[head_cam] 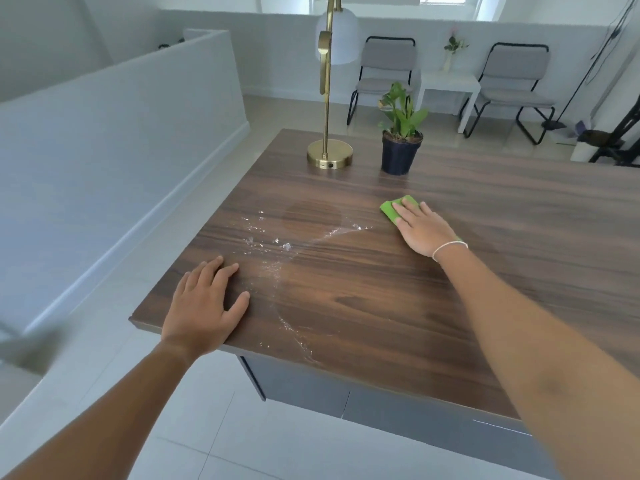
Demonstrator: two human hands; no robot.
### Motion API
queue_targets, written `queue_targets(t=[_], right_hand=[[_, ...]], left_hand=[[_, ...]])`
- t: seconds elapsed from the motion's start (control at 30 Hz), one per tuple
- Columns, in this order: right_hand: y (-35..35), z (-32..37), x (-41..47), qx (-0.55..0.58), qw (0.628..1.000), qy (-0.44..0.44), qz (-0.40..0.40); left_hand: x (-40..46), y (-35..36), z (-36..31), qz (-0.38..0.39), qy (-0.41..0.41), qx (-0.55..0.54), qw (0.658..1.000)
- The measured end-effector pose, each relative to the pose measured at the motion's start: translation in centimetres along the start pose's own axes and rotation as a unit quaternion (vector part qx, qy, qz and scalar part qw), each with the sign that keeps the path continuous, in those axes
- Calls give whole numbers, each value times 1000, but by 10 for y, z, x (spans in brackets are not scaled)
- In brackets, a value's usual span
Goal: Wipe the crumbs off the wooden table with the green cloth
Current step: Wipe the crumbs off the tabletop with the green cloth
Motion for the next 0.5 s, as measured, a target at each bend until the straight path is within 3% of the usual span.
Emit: queue_targets(t=[0.1,0.23,0.37,0.5], right_hand=[[18,40,-21,3,992,-125,1],[26,19,-58,7,973,-229,2],[0,-5,-11,7,989,-150,-2],[-22,25,47,18,998,-45,-29]], left_hand=[[-1,2,0,3,1,0,1000],[1,2,2,-1,3,-3,1000],[2,3,3,-1,0,2,1000],[3,4,5,-1,-4,3,1000]])
Point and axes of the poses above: each hand's wrist, its own x-axis towards the middle knuckle, its own y-axis out of the palm, z = x × y, the point moved 5 cm from there along x, towards the middle knuckle, and after that the axes turned 15 degrees about z, right-handed, at the moved point
